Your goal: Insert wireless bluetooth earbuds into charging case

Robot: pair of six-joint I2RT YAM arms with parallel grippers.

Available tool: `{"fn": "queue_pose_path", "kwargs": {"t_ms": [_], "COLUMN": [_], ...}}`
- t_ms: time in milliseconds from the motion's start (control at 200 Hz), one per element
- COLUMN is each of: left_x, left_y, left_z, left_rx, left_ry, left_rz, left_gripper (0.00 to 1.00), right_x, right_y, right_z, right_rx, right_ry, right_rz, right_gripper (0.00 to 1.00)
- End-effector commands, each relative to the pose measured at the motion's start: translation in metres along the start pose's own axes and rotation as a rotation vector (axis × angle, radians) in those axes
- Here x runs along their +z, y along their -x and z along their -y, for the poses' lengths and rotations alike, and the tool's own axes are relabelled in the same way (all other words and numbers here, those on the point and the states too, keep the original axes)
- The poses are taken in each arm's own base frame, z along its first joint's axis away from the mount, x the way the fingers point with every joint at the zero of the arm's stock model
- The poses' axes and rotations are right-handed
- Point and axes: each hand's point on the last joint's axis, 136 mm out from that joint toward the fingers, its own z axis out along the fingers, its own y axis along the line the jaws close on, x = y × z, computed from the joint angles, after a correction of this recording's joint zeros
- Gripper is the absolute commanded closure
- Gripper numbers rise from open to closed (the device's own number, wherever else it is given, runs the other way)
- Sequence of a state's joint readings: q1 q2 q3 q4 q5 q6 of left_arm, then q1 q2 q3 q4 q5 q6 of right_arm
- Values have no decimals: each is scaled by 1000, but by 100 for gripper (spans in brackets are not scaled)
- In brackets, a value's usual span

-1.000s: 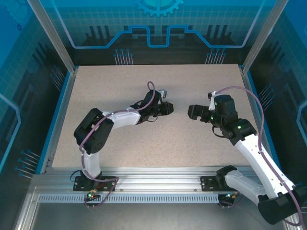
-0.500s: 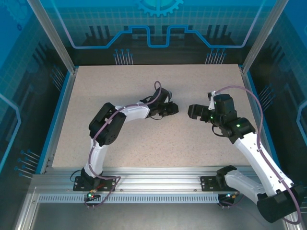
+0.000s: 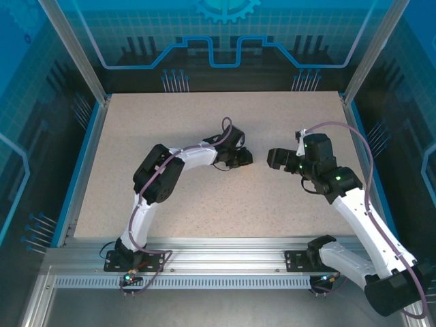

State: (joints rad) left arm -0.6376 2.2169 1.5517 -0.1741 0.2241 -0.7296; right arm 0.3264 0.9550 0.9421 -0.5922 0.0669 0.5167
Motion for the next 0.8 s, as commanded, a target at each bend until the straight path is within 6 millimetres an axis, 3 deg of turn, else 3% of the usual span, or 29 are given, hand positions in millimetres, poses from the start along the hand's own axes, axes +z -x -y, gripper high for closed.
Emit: {"fn": "queue_pose_path", "kwargs": {"t_ms": [0,250,390,465,485,570,585,595,795], "left_x": [1,-8,-22,-35,-39,-55,-58,-60,-116], "left_y": [0,3,10,15,17,25,25,25,45], "left_z": [-12,-24,-33,-37,-38,-44,-46,-46,-49], "left_rx": [9,20,21,32,34,43,42,43,75], "left_ry": [54,86,116,138,146,167,169,170,176], "left_rz": [-19,-15,7,28,36,61,64,66,157], "left_gripper": [77,58,44,31,23,16,4,2,1], "right_x": [-5,-8,-11,-13,-13,-15,-15,-16,-24], "right_y": [8,8,10,12,12,14,14,15,24], "right_z": [-1,-1,-1,-2,-2,-2,-3,-3,1], "right_rx": [9,5,1,-5,-6,-8,-9,-7,-38], "right_ry": [11,9,6,6,7,5,7,7,-24], "right_rz": [19,19,22,25,26,31,30,31,45], "right_gripper": [0,0,0,0,0,0,0,0,0]}}
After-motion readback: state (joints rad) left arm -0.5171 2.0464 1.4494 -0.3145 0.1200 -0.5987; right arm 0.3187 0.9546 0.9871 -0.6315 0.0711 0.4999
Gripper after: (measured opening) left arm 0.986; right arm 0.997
